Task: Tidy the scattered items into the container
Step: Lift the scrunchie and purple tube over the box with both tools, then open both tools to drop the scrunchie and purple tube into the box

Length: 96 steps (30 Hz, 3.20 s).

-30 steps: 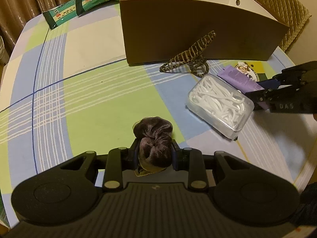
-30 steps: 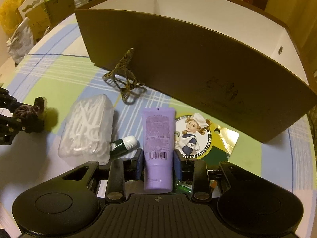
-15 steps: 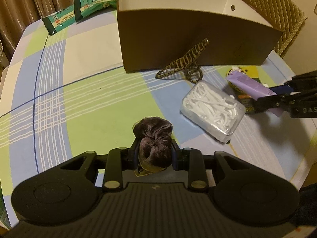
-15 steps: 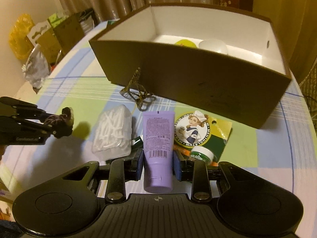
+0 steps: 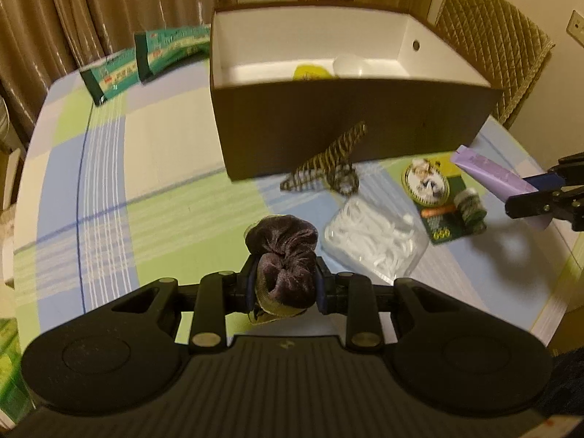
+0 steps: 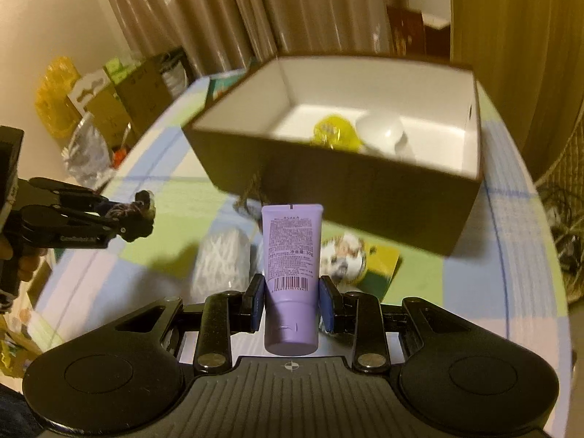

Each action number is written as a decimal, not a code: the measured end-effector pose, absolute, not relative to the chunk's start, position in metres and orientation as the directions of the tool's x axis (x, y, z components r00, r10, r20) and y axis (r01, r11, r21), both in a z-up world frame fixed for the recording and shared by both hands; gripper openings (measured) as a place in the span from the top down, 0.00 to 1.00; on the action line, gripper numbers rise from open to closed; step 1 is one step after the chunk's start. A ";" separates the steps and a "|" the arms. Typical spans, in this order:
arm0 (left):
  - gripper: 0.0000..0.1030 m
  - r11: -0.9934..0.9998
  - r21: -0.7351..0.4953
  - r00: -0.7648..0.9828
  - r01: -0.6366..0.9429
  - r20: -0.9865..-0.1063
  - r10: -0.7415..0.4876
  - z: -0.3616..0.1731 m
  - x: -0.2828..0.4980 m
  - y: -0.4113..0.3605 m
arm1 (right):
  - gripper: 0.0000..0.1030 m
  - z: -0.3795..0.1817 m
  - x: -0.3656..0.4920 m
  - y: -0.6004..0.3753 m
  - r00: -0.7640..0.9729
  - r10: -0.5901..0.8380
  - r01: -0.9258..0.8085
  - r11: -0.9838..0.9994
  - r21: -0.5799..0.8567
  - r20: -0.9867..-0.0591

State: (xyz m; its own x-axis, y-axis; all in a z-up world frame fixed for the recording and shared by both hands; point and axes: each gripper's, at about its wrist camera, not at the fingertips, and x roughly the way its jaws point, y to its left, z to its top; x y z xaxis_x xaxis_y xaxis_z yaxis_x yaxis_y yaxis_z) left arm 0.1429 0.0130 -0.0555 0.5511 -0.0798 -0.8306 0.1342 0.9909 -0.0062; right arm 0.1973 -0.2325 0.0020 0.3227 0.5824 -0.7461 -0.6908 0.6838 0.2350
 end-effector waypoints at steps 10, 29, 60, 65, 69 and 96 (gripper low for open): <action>0.76 0.983 0.033 0.643 0.182 -0.760 -0.094 -0.008 0.180 0.009 | 0.73 0.041 0.233 -0.225 0.376 0.631 -0.731 0.652 0.203 -0.678; 0.75 0.962 0.043 0.655 0.270 -0.741 -0.150 0.021 0.308 -0.016 | 0.73 0.035 0.333 -0.169 0.349 0.609 -0.761 0.628 0.164 -0.713; 0.75 0.968 0.124 0.451 0.220 -0.892 0.012 -0.086 0.405 -0.025 | 0.73 -0.053 0.391 -0.106 0.203 0.391 -0.781 0.617 0.093 -0.898; 0.62 0.971 0.135 0.456 0.199 -0.890 0.030 -0.090 0.410 -0.023 | 0.68 -0.056 0.390 -0.101 0.159 0.394 -0.814 0.572 0.106 -0.905; 0.43 0.963 0.151 0.468 0.225 -0.883 0.029 -0.092 0.408 -0.024 | 0.32 -0.050 0.386 -0.103 0.193 0.419 -0.818 0.568 0.090 -0.887; 0.08 0.979 0.145 0.521 0.144 -0.852 0.050 -0.042 0.362 -0.023 | 0.02 -0.002 0.350 -0.153 0.402 0.426 -0.681 0.731 0.046 -0.811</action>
